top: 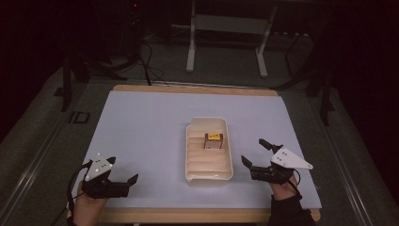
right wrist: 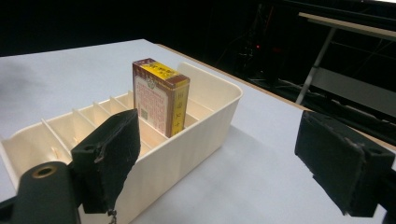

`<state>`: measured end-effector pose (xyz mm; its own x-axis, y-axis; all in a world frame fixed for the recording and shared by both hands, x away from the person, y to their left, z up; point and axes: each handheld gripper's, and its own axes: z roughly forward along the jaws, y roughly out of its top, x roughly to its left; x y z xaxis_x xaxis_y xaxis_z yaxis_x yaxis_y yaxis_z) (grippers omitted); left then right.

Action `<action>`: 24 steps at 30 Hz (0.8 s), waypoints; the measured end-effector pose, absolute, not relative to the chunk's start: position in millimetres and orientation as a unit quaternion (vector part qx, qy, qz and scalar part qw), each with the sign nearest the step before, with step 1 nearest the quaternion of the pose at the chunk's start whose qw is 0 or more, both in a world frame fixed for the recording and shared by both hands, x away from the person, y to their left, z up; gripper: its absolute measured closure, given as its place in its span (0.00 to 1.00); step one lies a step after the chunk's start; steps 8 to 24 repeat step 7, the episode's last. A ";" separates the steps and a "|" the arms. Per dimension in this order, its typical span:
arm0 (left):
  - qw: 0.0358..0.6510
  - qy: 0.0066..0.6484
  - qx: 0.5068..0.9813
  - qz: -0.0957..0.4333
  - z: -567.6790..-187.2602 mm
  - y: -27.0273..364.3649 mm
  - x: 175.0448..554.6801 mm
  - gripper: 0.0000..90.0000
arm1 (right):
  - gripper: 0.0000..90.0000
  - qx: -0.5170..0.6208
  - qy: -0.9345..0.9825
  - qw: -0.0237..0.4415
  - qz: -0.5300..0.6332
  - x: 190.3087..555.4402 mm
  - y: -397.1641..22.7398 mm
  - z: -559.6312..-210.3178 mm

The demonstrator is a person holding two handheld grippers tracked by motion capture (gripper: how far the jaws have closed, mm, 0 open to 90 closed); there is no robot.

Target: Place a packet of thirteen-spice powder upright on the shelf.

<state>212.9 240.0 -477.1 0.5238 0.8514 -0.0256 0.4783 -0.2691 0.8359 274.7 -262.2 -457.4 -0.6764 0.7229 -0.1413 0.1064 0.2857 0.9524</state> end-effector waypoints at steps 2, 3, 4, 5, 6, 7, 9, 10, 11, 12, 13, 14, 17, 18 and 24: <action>0.419 0.434 0.766 0.220 -477.6 239.4 213.5 0.01 | 0.16 0.278 0.747 0.291 0.530 275.0 -262.2 -457.4; 0.419 0.435 0.766 0.220 -477.8 239.0 213.7 0.01 | 0.16 0.278 0.747 0.291 0.530 275.0 -262.2 -457.4; 0.420 0.435 0.766 0.220 -477.7 238.7 213.9 0.01 | 0.16 0.278 0.747 0.291 0.529 275.0 -262.1 -457.4; 0.420 0.433 0.766 0.220 -477.7 238.5 214.1 0.01 | 0.16 0.278 0.747 0.291 0.529 274.8 -262.0 -457.5; 0.420 0.432 0.767 0.220 -477.9 238.3 214.2 0.01 | 0.16 0.278 0.747 0.291 0.529 274.7 -261.9 -457.5; 0.418 0.432 0.768 0.220 -478.1 238.2 214.7 0.01 | 0.16 0.278 0.747 0.292 0.529 274.9 -261.9 -457.4; 0.418 0.432 0.768 0.220 -478.1 238.2 214.7 0.01 | 0.16 0.278 0.747 0.292 0.529 274.9 -261.9 -457.4; 0.418 0.432 0.768 0.220 -478.1 238.2 214.7 0.01 | 0.16 0.278 0.747 0.292 0.529 274.9 -261.9 -457.4; 0.418 0.432 0.768 0.220 -478.1 238.2 214.7 0.01 | 0.16 0.278 0.747 0.292 0.529 274.9 -261.9 -457.4; 0.418 0.432 0.768 0.220 -478.1 238.2 214.7 0.01 | 0.16 0.278 0.747 0.292 0.529 274.9 -261.9 -457.4; 0.418 0.432 0.768 0.220 -478.1 238.2 214.7 0.01 | 0.16 0.278 0.747 0.292 0.529 274.9 -261.9 -457.4; 0.418 0.432 0.768 0.220 -478.1 238.2 214.7 0.01 | 0.16 0.278 0.747 0.292 0.529 274.9 -261.9 -457.4; 0.418 0.432 0.768 0.220 -478.1 238.2 214.7 0.01 | 0.16 0.278 0.747 0.292 0.529 274.9 -261.9 -457.4; 0.418 0.432 0.768 0.220 -478.1 238.2 214.7 0.01 | 0.16 0.278 0.747 0.292 0.529 274.9 -261.9 -457.4; 0.418 0.432 0.768 0.220 -478.1 238.2 214.7 0.01 | 0.16 0.278 0.747 0.292 0.529 274.9 -261.9 -457.4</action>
